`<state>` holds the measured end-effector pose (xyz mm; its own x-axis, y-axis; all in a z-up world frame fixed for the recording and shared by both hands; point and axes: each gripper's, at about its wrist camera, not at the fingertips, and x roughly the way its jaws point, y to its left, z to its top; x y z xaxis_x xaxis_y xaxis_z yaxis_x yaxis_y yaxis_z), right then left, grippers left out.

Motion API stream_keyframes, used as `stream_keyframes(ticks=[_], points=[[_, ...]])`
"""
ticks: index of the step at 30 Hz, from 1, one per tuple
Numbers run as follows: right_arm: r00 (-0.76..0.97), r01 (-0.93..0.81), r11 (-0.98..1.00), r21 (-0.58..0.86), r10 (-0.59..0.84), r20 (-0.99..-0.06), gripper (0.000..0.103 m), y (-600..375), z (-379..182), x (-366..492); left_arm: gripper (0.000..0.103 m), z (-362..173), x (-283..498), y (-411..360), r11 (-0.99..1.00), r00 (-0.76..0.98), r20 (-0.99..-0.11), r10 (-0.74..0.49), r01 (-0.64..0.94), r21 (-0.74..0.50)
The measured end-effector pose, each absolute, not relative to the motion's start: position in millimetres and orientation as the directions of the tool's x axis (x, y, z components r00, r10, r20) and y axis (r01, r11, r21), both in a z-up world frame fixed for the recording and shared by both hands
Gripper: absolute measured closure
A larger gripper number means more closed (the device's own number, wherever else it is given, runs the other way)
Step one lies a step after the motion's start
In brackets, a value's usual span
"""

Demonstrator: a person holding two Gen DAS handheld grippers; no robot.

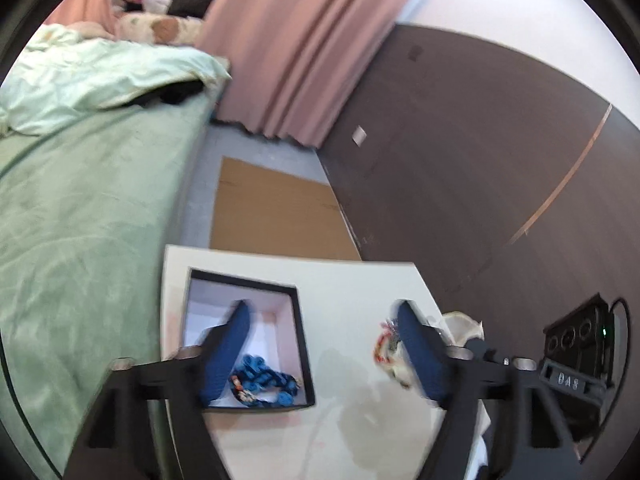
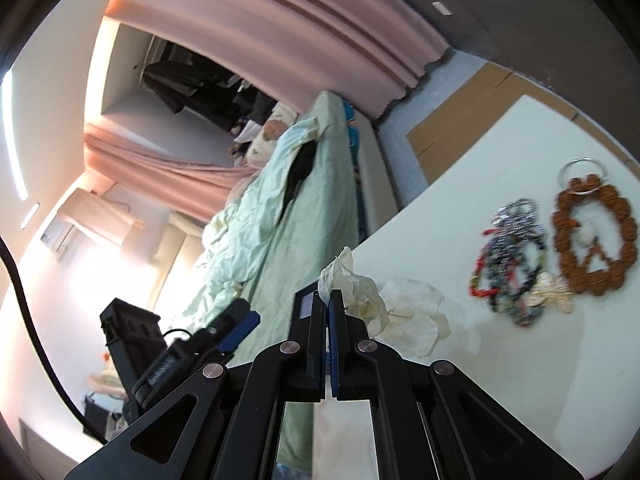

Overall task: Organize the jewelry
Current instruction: 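Lower both held items into the black box and open both tools, then move both tools back to the remaining jewelry pile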

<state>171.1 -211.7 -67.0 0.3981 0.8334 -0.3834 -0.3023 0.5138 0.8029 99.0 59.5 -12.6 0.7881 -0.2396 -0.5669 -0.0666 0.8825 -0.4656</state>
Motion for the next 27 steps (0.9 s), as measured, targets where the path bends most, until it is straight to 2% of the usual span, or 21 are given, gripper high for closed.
stream_keyframes(ticks=[4,14,17,18,20,21,27], points=[[0.366,-0.331,0.468,0.819,0.864,-0.346,0.100,-191,-64,170,0.017,-4,93,68,0.892,0.807,-0.557,-0.195,-0.090,-0.442],[0.277,-0.405,0.359,0.841,0.925,-0.261,0.100,-132,-62,165,0.017,6,77,105,0.868,0.834,-0.532,-0.147,-0.149,-0.474],[0.264,-0.413,0.366,0.834,0.924,-0.275,0.100,-117,-66,164,0.017,8,74,113,0.863,0.842,-0.523,-0.134,-0.160,-0.480],[0.256,-0.409,0.397,0.822,0.914,-0.314,0.095,-110,-70,166,0.017,8,74,114,0.860,0.842,-0.523,-0.133,-0.165,-0.483],[0.219,-0.372,0.453,0.810,0.891,-0.398,0.056,-101,-80,171,0.017,7,74,117,0.855,0.839,-0.527,-0.135,-0.170,-0.490],[0.226,-0.334,0.477,0.813,0.878,-0.422,0.032,-103,-87,173,0.017,6,75,118,0.853,0.837,-0.530,-0.137,-0.172,-0.492],[0.300,-0.284,0.508,0.813,0.853,-0.428,0.030,-135,-84,175,0.017,4,77,111,0.859,0.827,-0.542,-0.150,-0.163,-0.486]])
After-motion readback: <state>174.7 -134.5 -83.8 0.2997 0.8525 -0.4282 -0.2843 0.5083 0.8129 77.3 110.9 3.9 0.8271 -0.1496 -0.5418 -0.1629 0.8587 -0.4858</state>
